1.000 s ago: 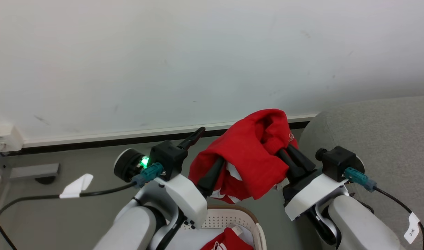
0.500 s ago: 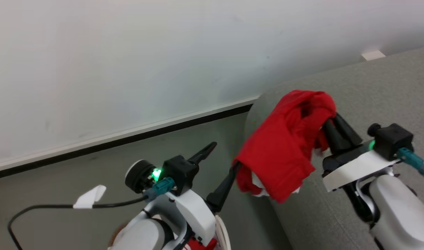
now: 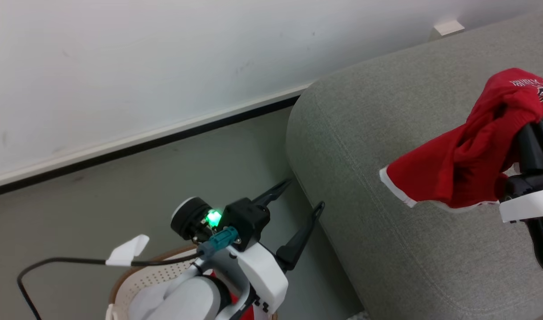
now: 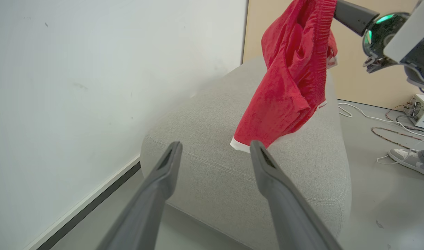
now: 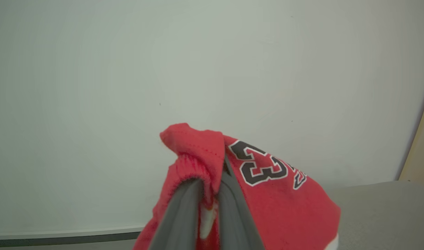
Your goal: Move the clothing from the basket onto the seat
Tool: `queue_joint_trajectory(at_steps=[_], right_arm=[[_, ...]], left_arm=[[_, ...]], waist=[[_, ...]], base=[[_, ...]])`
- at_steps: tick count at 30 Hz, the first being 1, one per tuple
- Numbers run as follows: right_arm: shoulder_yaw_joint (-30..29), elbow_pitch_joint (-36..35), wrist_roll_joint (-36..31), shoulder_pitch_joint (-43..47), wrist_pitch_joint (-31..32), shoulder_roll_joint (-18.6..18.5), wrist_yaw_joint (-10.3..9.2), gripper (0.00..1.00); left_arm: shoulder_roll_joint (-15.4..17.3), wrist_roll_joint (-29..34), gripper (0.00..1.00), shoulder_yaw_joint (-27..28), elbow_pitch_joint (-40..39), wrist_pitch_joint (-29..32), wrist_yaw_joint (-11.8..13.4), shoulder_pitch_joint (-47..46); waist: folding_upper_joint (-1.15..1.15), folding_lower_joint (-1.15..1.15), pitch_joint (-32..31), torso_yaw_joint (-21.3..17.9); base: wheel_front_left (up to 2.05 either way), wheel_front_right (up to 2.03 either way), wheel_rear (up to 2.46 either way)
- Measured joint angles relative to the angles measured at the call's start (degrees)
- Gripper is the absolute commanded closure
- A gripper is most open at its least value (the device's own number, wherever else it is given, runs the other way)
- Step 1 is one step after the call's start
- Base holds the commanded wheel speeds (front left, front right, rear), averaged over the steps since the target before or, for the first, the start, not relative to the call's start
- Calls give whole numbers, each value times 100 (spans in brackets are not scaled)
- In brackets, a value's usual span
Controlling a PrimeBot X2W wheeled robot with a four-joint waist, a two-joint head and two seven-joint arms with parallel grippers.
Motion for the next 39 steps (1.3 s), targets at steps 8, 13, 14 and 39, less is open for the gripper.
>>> queue_joint_trajectory(at_steps=[8,13,14,39], right_arm=[[-626,-497,-144,11,278,193,0,100],[-1084,-513,-421,-798,519,442,0,100],[-1182,-485,-459,-1018,586,480,0,100],[-4391,1969,-3309,-3046,1649,89,4,0]], left_arm=[[44,142,0,-58,-290,196,-198,-710],[120,204,0,-86,-459,283,-372,-1272],[136,216,0,-91,-482,283,-405,-1388],[-290,-21,0,-553,110,-592,-587,-2677]], waist=[[0,0,761,69],[0,1,1486,206],[0,1,1641,244],[0,2,3694,1856]], base=[[0,0,0],[0,0,0],[0,0,0],[0,0,0]])
